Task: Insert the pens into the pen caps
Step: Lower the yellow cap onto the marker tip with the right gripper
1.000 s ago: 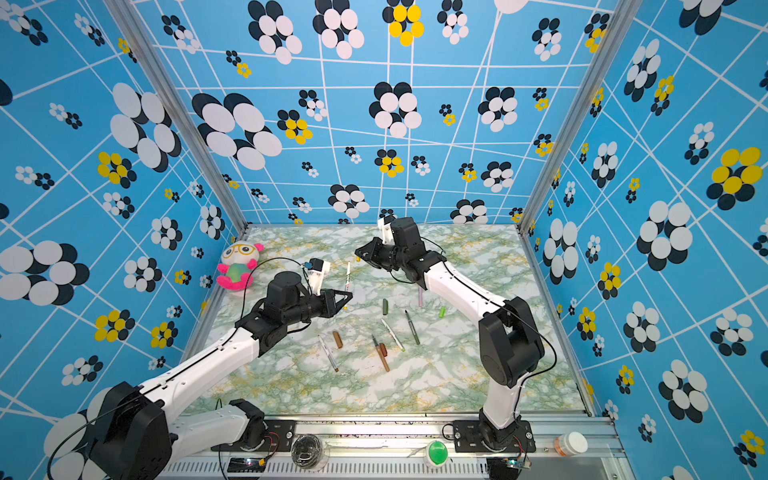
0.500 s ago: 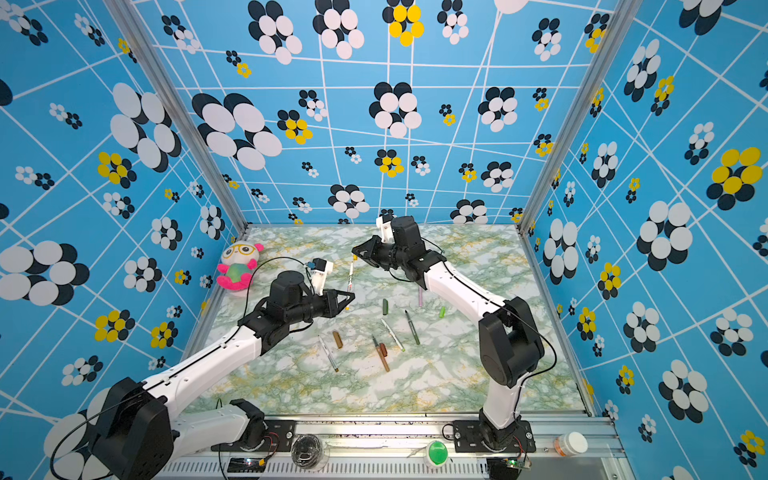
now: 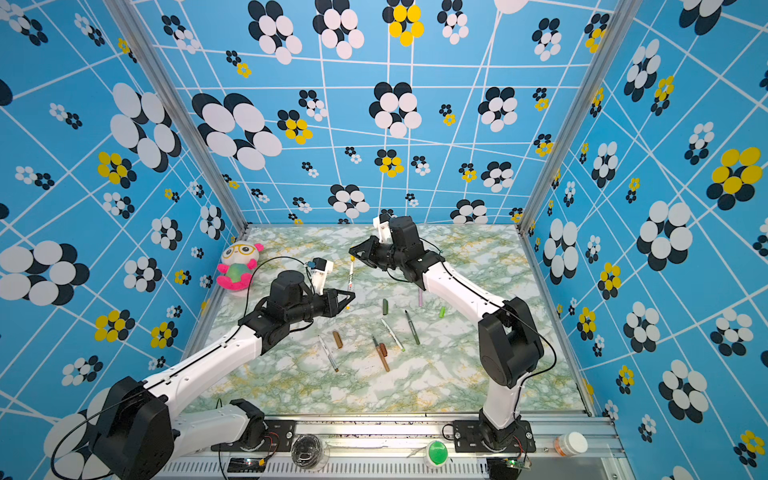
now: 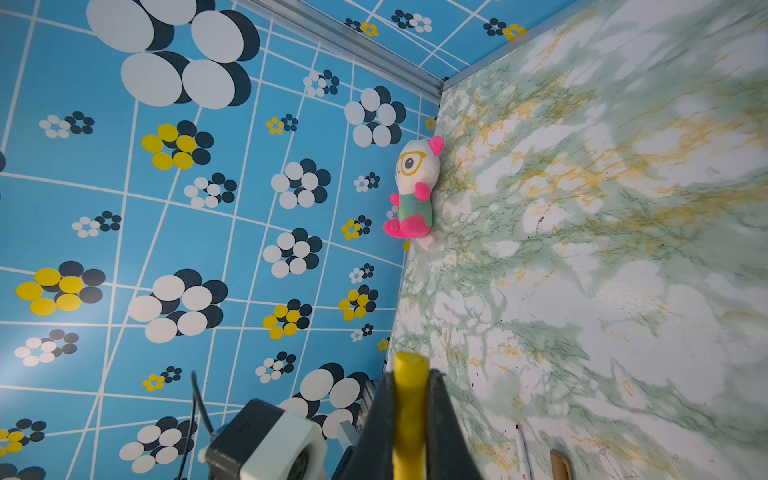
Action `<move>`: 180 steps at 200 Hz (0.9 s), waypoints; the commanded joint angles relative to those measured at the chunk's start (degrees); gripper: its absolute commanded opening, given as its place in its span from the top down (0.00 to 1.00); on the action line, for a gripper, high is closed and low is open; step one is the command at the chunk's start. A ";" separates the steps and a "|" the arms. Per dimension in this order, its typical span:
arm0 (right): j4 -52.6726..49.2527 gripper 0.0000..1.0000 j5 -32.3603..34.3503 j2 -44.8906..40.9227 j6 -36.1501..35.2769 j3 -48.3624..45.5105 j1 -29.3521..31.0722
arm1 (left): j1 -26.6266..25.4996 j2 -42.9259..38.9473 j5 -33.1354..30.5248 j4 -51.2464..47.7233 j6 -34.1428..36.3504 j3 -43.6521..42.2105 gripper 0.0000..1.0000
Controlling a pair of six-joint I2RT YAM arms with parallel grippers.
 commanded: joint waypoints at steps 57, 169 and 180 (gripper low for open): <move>-0.76 1.00 0.62 -0.28 -1.79 1.43 0.51 | -0.31 -0.24 -0.46 1.97 0.65 1.11 1.00; -1.47 1.00 0.80 -0.84 -3.33 1.16 1.48 | -0.33 -0.45 -1.66 2.22 0.28 0.85 1.00; -1.44 1.00 0.88 -1.01 -3.51 1.04 1.57 | -0.33 -0.55 -2.08 2.48 -0.03 0.71 1.00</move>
